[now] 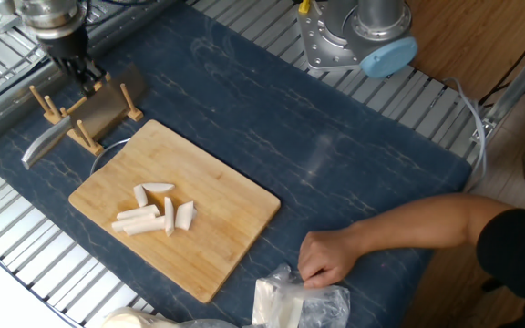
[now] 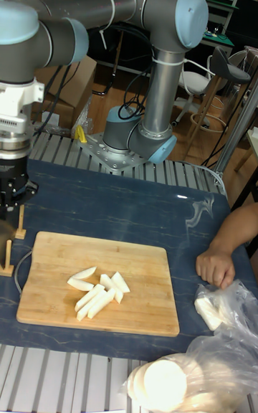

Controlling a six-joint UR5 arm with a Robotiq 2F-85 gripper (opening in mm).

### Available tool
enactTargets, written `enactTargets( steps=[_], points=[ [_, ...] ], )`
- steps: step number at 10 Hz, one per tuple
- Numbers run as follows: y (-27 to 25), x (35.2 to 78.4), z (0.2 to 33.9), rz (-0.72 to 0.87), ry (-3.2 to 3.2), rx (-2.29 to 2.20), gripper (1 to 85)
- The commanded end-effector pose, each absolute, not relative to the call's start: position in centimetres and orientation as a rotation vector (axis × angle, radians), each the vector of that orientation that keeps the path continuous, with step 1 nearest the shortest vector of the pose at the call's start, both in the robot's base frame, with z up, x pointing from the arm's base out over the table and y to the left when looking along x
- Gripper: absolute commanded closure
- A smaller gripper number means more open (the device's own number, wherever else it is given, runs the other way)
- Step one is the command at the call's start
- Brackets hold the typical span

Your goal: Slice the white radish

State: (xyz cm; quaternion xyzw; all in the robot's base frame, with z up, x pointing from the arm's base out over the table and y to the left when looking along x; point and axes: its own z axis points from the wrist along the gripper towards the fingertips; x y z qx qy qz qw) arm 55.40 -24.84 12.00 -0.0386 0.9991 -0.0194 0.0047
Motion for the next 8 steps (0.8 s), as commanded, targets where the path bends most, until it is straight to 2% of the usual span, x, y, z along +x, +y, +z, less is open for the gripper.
enactTargets(
  steps=[1, 5, 8],
  points=[
    [-26.3, 53.5, 14.1, -0.145, 3.171, -0.123, 84.7],
    [-21.9, 52.4, 14.6, 0.031, 3.235, 0.068, 84.7],
    [-21.6, 53.3, 14.3, -0.092, 3.238, 0.044, 84.7]
  ],
)
